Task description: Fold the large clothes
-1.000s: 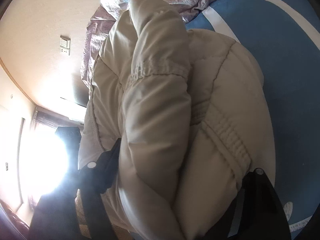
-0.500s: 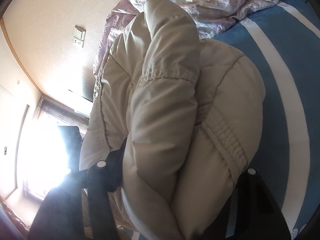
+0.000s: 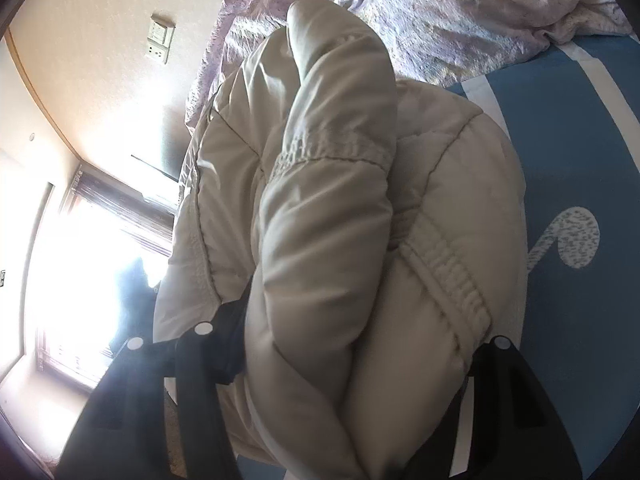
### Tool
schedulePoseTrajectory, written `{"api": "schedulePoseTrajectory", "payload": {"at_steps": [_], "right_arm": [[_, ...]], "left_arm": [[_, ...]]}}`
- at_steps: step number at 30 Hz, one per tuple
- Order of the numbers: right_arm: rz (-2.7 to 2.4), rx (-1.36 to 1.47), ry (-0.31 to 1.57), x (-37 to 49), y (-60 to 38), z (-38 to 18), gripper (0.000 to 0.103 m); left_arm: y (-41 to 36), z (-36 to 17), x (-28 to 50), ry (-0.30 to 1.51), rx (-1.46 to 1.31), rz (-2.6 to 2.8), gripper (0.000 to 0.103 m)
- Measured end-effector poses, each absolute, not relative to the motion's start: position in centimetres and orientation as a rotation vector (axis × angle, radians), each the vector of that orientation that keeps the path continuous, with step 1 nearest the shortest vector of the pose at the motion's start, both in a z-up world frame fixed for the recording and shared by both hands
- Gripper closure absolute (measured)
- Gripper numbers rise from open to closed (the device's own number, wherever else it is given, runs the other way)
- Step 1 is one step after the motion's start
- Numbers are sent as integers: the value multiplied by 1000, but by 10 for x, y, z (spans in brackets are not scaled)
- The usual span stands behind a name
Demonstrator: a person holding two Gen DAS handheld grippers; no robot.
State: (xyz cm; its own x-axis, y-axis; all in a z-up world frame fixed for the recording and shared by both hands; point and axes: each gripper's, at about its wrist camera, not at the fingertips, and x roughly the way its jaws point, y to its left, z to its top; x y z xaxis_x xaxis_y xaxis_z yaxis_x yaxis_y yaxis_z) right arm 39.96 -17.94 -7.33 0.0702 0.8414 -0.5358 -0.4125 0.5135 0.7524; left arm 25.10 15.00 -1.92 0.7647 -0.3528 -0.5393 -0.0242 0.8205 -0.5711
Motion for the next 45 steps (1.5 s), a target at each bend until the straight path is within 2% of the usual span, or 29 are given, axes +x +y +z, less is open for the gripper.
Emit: {"api": "schedulePoseTrajectory", "payload": {"at_steps": [4, 6, 9, 10, 16, 22, 25, 27, 30, 35, 40, 45], "right_arm": [[943, 443, 1131, 404, -173, -79, 44], [891, 460, 1129, 404, -177, -87, 35], [778, 413, 1093, 396, -177, -87, 21], [736, 377, 1075, 391, -177, -82, 19], [544, 234, 924, 364, -189, -33, 16], [332, 106, 641, 335, -189, 20, 15], [387, 2, 603, 327, -159, 26, 28], [412, -78, 592, 328, -136, 23, 44], [431, -123, 590, 331, -109, 16, 57], [428, -123, 601, 341, -84, 12, 59], [404, -186, 647, 354, -76, -12, 59], [423, -132, 725, 373, -82, -33, 57]], "left_arm": [[158, -32, 259, 708, -570, -151, 26], [157, -34, 264, 708, -531, -130, 24], [148, -26, 268, 711, -431, -63, 14], [145, -20, 267, 708, -388, -31, 10], [141, 8, 241, 625, -208, 141, 8], [120, 26, 232, 562, -100, 175, 8], [103, 28, 238, 563, -51, 183, 8], [97, 27, 242, 568, -49, 185, 8], [93, 24, 249, 582, -69, 180, 8], [86, 17, 264, 601, -63, 179, 8], [86, 7, 273, 613, -81, 169, 7], [88, -5, 285, 642, -101, 158, 3]]}}
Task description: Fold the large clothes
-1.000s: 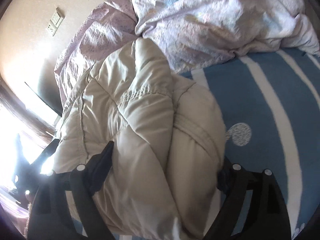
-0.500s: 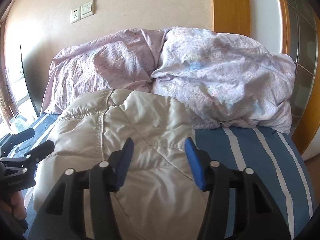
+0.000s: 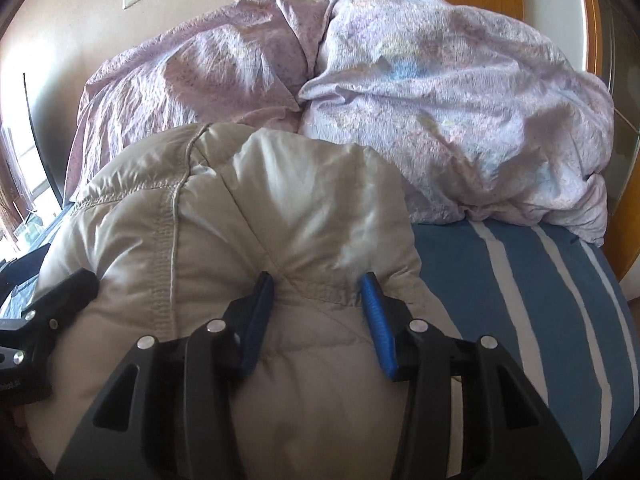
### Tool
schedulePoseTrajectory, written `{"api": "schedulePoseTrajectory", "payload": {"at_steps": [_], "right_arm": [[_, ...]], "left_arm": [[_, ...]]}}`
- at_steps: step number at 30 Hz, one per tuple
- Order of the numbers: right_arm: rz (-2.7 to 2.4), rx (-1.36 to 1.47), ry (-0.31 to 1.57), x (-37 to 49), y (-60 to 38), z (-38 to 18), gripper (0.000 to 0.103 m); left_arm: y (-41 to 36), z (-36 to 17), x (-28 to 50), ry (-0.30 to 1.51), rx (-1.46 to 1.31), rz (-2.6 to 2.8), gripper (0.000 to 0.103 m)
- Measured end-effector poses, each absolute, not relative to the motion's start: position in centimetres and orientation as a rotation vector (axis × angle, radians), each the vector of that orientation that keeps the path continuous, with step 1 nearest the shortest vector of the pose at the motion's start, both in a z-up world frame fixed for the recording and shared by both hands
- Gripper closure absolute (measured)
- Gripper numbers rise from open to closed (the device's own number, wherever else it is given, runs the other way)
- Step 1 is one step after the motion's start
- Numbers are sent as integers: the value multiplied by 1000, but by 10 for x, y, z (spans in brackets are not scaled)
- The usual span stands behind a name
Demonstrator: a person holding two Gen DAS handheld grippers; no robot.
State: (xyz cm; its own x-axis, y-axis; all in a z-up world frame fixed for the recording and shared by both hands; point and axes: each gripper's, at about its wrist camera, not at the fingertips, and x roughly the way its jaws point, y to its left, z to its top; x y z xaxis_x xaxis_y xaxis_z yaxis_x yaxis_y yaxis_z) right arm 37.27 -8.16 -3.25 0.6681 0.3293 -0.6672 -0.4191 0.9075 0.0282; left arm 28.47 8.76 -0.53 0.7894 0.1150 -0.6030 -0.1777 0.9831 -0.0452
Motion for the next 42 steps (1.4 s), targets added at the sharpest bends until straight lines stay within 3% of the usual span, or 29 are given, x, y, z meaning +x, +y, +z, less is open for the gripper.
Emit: {"api": "schedulePoseTrajectory", "payload": {"at_steps": [25, 30, 42], "right_arm": [[447, -107, 734, 385, -80, -61, 54], [447, -16, 709, 376, -109, -47, 54], [508, 102, 792, 392, -122, -72, 53]], "left_arm": [[87, -28, 293, 620, -108, 188, 1], [95, -17, 293, 640, -158, 188, 1], [91, -29, 299, 629, -151, 196, 1]]}}
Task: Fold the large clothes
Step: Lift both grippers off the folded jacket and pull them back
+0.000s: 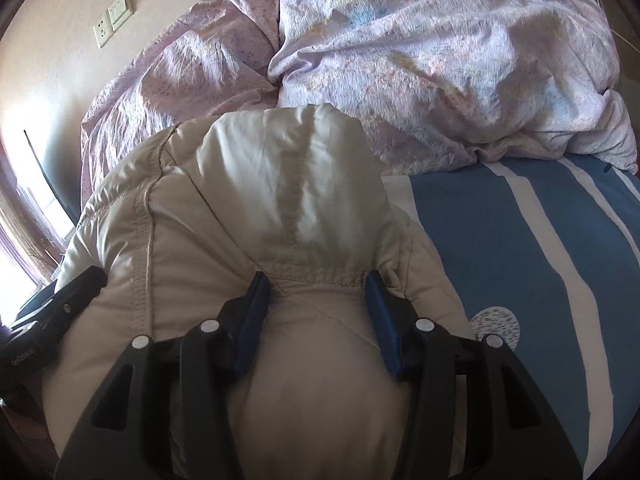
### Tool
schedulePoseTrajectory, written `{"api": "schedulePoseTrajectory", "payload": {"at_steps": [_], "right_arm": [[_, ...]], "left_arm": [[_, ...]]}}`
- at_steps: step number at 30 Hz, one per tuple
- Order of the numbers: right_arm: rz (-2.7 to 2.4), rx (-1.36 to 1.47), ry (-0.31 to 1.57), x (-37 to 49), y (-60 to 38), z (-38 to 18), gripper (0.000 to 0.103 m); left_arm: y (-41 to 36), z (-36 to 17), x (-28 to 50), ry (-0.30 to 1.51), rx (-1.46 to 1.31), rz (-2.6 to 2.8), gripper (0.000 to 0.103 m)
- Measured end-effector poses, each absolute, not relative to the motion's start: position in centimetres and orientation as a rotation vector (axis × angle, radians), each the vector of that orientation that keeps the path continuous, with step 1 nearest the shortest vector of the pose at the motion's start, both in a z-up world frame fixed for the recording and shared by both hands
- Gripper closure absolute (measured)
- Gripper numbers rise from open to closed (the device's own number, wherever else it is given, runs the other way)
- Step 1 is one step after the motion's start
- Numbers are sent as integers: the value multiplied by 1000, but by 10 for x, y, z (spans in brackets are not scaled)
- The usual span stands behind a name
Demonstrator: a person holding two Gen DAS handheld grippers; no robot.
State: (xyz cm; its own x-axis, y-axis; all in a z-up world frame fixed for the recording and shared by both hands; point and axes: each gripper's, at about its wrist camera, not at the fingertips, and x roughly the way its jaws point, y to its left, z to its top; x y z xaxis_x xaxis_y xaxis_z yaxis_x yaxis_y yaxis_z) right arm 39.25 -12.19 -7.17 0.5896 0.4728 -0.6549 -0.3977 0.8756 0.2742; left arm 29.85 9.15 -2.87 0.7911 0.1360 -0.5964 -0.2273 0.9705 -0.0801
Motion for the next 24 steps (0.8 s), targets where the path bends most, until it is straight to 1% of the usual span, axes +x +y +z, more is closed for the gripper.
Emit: {"api": "schedulePoseTrajectory", "payload": {"at_steps": [5, 7, 8, 9, 11, 13, 14, 18, 24], "right_arm": [[500, 131, 792, 390, -124, -69, 52], [474, 126, 788, 381, -127, -61, 43], [453, 125, 782, 375, -130, -57, 27], [423, 121, 780, 368, -134, -52, 19], [417, 118, 774, 355, -141, -45, 18], [393, 96, 756, 337, -147, -38, 13], [384, 88, 747, 328, -151, -35, 7], [357, 80, 737, 292, -163, -25, 5], [368, 122, 776, 239, -179, -21, 4]], "left_arm": [[92, -26, 294, 618, -149, 187, 1], [95, -22, 284, 610, -164, 168, 1], [97, -20, 278, 608, -176, 159, 1], [99, -18, 272, 612, -191, 151, 1], [102, -14, 259, 628, -223, 130, 1], [105, -9, 243, 629, -234, 132, 1], [106, -7, 235, 627, -229, 142, 1], [105, -2, 196, 617, -200, 172, 1], [101, -4, 142, 635, -198, 192, 1]]}}
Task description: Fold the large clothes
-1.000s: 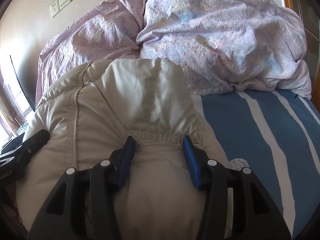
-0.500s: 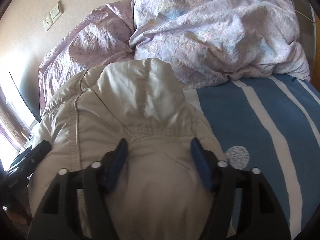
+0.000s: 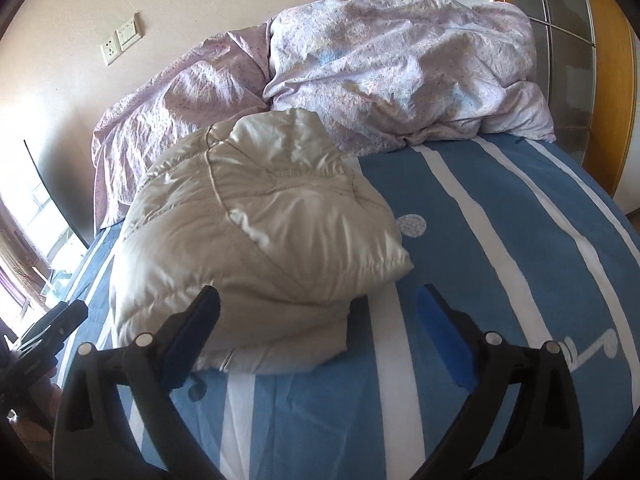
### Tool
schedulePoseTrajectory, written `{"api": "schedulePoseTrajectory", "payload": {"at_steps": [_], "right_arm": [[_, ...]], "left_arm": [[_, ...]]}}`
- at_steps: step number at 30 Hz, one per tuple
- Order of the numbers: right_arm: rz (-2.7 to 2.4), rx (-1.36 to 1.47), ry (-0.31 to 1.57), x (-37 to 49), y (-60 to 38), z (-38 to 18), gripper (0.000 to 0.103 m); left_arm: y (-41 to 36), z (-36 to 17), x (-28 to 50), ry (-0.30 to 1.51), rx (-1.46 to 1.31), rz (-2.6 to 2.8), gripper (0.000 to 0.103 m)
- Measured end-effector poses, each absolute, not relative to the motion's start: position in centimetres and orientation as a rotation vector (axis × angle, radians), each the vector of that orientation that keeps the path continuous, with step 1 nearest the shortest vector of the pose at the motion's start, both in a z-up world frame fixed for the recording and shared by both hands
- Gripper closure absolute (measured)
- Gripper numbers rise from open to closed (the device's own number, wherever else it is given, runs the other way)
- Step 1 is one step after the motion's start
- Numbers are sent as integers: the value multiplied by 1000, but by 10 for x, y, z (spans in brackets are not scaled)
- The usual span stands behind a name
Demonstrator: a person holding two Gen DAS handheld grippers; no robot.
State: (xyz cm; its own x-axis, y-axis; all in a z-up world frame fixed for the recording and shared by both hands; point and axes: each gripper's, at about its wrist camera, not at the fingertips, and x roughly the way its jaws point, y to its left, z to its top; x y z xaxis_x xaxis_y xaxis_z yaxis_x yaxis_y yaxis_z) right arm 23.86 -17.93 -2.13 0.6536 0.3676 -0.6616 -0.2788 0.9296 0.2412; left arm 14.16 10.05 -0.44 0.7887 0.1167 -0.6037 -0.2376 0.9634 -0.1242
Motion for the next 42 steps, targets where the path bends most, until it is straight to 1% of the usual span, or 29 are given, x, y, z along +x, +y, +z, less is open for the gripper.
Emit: {"api": "schedulePoseTrajectory", "payload": {"at_steps": [7, 15, 22, 42], "right_arm": [[350, 85, 770, 185, -174, -19, 4], [366, 134, 800, 148, -176, -21, 4], [376, 145, 811, 131, -180, -21, 4], [409, 195, 800, 103, -189, -9, 4]], "left_arm": [[78, -7, 103, 652, -129, 206, 1], [68, -5, 82, 685, -163, 163, 1], [65, -3, 74, 701, -221, 116, 1], [48, 12, 54, 703, -222, 76, 1]]}}
